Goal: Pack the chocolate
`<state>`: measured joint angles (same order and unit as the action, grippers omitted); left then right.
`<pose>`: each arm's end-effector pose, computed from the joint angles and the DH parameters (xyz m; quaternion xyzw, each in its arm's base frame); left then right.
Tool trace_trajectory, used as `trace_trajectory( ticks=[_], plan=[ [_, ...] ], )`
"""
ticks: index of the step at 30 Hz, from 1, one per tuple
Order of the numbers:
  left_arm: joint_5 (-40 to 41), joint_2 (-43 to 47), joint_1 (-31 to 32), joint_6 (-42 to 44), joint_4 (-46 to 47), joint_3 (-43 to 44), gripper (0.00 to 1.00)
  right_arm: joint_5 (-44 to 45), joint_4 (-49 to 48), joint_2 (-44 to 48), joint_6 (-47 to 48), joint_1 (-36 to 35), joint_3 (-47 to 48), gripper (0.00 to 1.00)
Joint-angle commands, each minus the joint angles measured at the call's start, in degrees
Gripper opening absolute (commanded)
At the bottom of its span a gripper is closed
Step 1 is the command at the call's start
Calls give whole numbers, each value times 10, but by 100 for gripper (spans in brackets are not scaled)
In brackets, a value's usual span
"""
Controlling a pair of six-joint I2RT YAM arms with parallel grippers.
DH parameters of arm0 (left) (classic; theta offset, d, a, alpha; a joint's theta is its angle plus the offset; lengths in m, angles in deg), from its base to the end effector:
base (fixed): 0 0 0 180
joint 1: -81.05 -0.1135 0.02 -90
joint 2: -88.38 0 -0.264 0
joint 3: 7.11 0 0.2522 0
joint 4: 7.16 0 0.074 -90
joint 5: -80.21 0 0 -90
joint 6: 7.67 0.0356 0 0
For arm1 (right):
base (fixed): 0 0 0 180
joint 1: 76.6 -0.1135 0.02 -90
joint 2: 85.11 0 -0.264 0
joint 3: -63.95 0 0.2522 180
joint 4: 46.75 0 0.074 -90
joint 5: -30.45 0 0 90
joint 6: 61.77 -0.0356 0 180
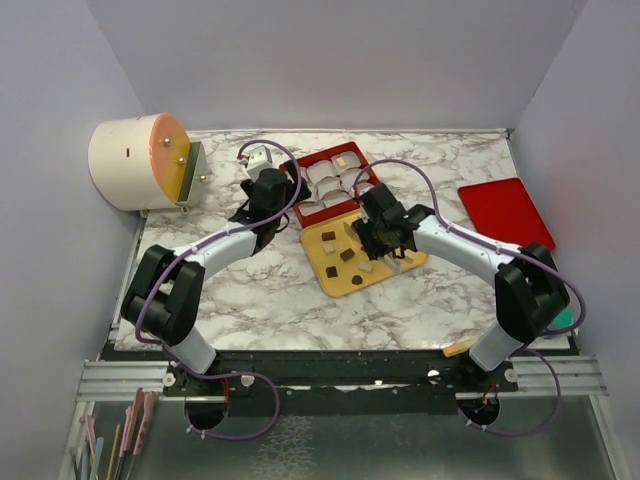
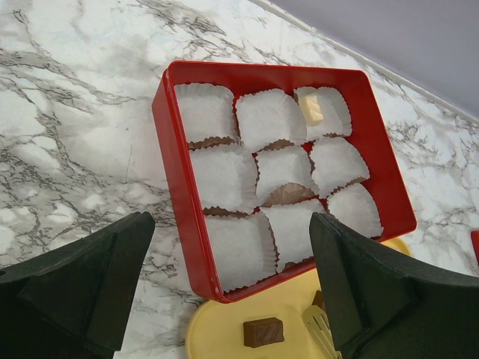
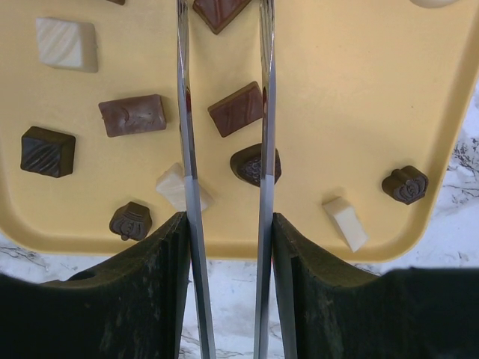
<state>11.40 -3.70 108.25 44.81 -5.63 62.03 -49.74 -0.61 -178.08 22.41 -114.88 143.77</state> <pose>0.3275 -0.1539 0.2399 -0.1762 0.7995 -0.1681 0.5491 0.2667 0.2028 0.2260 -0.2468 0.9288 0.0226 0.2755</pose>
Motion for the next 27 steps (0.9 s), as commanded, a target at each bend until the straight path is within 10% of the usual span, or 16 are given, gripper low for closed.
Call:
trace_trajectory(
  ticks=[1,27],
  plan=[
    [-9,-8,-2,-5,9,-8,95,8,6,-13,-12,-8,14,48],
    [-13,-16,-2,-13,11,-2,95,71,39,-6,-16,-14,35,18]
  ],
)
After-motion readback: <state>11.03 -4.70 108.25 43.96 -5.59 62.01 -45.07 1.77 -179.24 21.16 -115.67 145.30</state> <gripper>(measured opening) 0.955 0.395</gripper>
